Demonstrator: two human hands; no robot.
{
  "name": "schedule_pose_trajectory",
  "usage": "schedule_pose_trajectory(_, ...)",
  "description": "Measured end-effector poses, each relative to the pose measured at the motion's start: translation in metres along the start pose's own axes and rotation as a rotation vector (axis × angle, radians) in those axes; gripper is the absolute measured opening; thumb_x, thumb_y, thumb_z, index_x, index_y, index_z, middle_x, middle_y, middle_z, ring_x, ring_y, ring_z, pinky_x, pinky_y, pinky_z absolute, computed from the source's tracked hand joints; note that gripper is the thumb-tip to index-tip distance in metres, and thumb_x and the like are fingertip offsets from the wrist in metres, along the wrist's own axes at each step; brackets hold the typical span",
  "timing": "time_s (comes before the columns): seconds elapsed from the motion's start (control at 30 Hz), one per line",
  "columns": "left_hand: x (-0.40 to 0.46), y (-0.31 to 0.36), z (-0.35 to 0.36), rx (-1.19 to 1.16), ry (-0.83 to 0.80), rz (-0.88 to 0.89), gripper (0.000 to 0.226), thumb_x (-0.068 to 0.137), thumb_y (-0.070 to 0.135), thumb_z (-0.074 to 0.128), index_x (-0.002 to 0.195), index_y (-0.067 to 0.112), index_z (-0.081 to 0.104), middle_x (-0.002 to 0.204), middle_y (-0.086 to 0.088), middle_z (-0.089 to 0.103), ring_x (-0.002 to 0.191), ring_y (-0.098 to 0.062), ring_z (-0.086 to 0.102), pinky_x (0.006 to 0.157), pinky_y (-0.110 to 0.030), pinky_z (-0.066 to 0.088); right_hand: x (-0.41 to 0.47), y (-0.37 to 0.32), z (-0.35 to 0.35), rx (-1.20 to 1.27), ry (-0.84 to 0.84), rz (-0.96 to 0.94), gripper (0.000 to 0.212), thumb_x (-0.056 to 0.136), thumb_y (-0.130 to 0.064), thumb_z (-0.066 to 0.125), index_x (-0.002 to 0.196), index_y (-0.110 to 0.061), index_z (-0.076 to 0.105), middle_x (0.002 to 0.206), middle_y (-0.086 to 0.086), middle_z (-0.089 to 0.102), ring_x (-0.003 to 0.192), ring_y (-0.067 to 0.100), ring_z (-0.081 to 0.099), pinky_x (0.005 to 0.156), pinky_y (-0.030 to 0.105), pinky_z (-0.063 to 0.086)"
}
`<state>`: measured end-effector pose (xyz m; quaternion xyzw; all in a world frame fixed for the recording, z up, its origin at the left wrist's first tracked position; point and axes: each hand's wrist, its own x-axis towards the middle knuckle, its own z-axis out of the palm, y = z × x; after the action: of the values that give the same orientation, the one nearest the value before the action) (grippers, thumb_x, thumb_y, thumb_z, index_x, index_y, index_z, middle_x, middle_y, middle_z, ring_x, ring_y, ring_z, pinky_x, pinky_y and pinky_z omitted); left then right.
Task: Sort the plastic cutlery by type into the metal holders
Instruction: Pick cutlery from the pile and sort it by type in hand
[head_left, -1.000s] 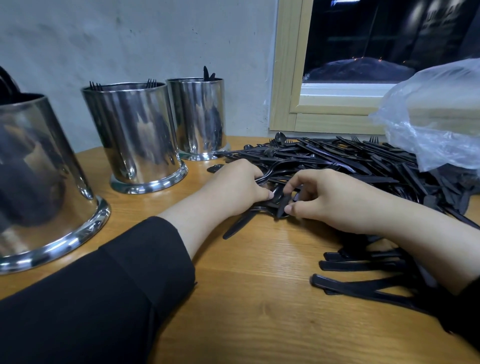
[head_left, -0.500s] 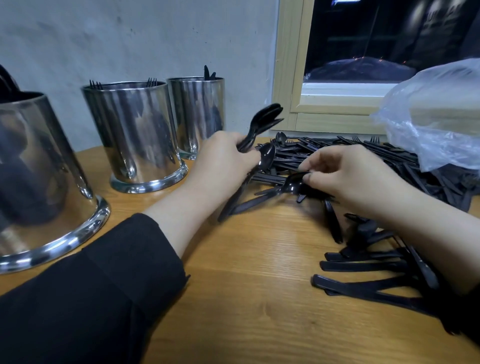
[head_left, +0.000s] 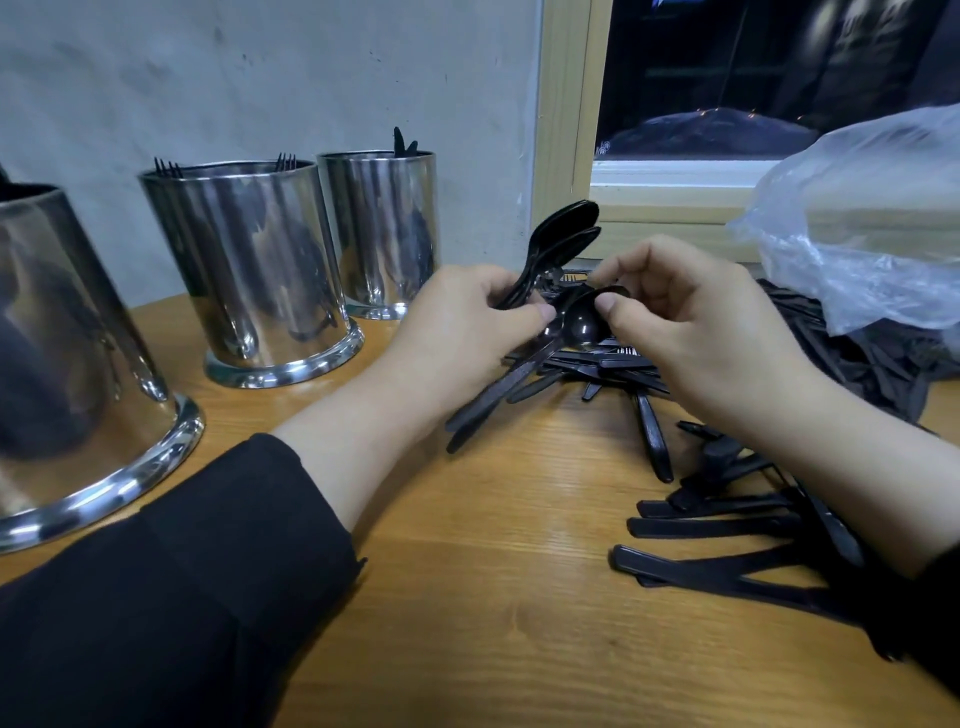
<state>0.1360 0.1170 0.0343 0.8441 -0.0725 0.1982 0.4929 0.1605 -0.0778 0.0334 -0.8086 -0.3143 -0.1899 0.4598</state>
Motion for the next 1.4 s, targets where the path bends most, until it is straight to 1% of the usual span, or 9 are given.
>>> schedule_pose_trajectory(0.17,-0.002,0.002,0.004,-0.041,-0.086,-0.011,0.011,0.092,0.016,0.072,0.087,0.007,0.074,0.075,-0.001,0.072,0.066,-0.003,0.057,0.063,-0.014,0.043,0.0,0.003,0.003,-0.1,-0.027,0.038,0.022,0.097,-0.023,0.064,0.117,-0.03,0.07,0.082,0.004,0.07,0.075,0.02,0.064,0.076,0.039,0.054)
schedule_pose_trajectory(0.3,-0.006,0.006,0.004,-0.081,-0.099,-0.023,0.014,0.095,0.012,0.069,0.088,0.001,0.071,0.068,-0.001,0.063,0.049,0.0,0.05,0.051,-0.007,0.038,0.001,0.003,0.001,-0.128,-0.07,0.097,0.012,0.097,-0.025,0.064,0.103,-0.027,0.074,0.083,-0.006,0.074,0.079,0.013,0.067,0.079,0.032,0.052)
schedule_pose_trajectory(0.4,-0.007,0.009,-0.001,-0.136,-0.102,-0.108,0.022,0.101,0.031,0.063,0.091,0.012,0.07,0.069,0.001,0.066,0.039,-0.001,0.04,0.042,-0.015,0.032,0.002,0.003,-0.002,-0.099,-0.031,0.084,0.007,0.096,-0.023,0.065,0.094,-0.026,0.071,0.078,-0.003,0.071,0.075,0.018,0.064,0.074,0.034,0.05)
schedule_pose_trajectory(0.57,-0.007,0.013,-0.009,0.111,-0.183,-0.117,0.05,0.106,0.051,0.043,0.097,0.011,0.072,0.067,0.004,0.074,0.047,-0.002,0.051,0.054,-0.018,0.044,0.005,0.001,-0.01,-0.047,0.088,-0.005,0.007,0.097,-0.021,0.064,0.093,-0.027,0.065,0.088,0.004,0.071,0.084,0.027,0.065,0.081,0.049,0.054)
schedule_pose_trajectory(0.8,-0.012,0.017,-0.003,0.047,-0.317,-0.064,0.049,0.098,0.059,0.051,0.09,0.014,0.069,0.054,0.002,0.054,0.051,-0.01,0.044,0.052,-0.019,0.036,0.009,0.001,-0.014,-0.081,0.162,-0.12,0.014,0.096,-0.026,0.063,0.09,-0.039,0.06,0.085,-0.008,0.067,0.074,0.007,0.058,0.07,0.031,0.05)
schedule_pose_trajectory(0.93,-0.014,0.015,0.005,-0.023,-0.309,-0.015,0.028,0.097,0.042,0.064,0.078,0.021,0.064,0.05,0.01,0.041,0.049,-0.01,0.037,0.055,-0.028,0.034,0.009,-0.002,-0.02,-0.095,0.165,-0.176,0.015,0.094,-0.022,0.065,0.106,-0.028,0.061,0.097,-0.007,0.059,0.082,0.01,0.058,0.072,0.028,0.05)
schedule_pose_trajectory(1.07,-0.014,0.022,0.015,-0.051,-0.199,-0.013,0.045,0.098,0.046,0.06,0.087,0.003,0.056,0.049,0.005,0.042,0.051,-0.016,0.042,0.058,-0.031,0.041,0.008,-0.006,-0.031,-0.073,0.019,-0.197,0.028,0.102,-0.014,0.054,0.125,-0.027,0.061,0.093,-0.025,0.065,0.079,0.0,0.061,0.075,0.02,0.049)
schedule_pose_trajectory(1.23,-0.022,0.029,0.031,-0.093,-0.178,0.024,0.032,0.096,0.043,0.066,0.075,0.023,0.053,0.047,0.016,0.041,0.041,-0.005,0.035,0.05,-0.029,0.028,-0.004,-0.007,-0.067,-0.12,-0.081,-0.18,0.031,0.106,-0.014,0.049,0.133,-0.016,0.063,0.113,-0.015,0.069,0.094,-0.007,0.065,0.078,0.017,0.053)
schedule_pose_trajectory(1.4,-0.023,0.039,0.057,-0.192,-0.132,0.033,0.038,0.088,0.055,0.067,0.07,0.026,0.05,0.058,0.002,0.042,0.047,-0.016,0.035,0.055,-0.035,0.028,-0.028,0.014,-0.118,-0.229,-0.005,-0.064,0.023,0.104,-0.03,0.053,0.103,-0.021,0.074,0.092,-0.004,0.074,0.08,0.011,0.069,0.072,0.037,0.057)
